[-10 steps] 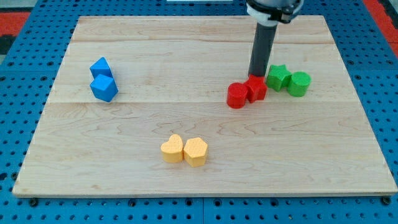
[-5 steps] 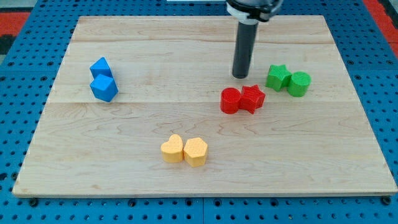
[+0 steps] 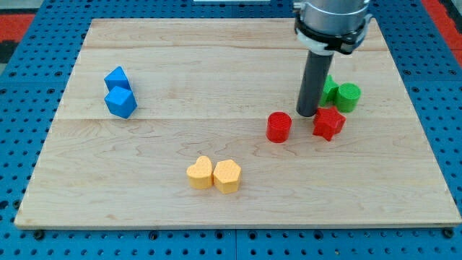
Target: Slide the red blocks vertically below the green blocks
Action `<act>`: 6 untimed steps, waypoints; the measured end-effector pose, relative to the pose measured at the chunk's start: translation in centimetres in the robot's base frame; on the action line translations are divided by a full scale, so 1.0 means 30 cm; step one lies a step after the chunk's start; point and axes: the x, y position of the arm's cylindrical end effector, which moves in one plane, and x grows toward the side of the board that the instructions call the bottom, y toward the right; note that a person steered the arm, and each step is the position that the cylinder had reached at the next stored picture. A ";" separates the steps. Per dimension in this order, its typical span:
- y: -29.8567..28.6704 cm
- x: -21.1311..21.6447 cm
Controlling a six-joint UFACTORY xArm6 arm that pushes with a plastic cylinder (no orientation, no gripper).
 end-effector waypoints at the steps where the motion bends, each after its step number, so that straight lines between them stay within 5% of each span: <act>1: 0.036 0.118; 3: 0.130 0.053; 5: 0.261 0.309; 6: 0.276 0.291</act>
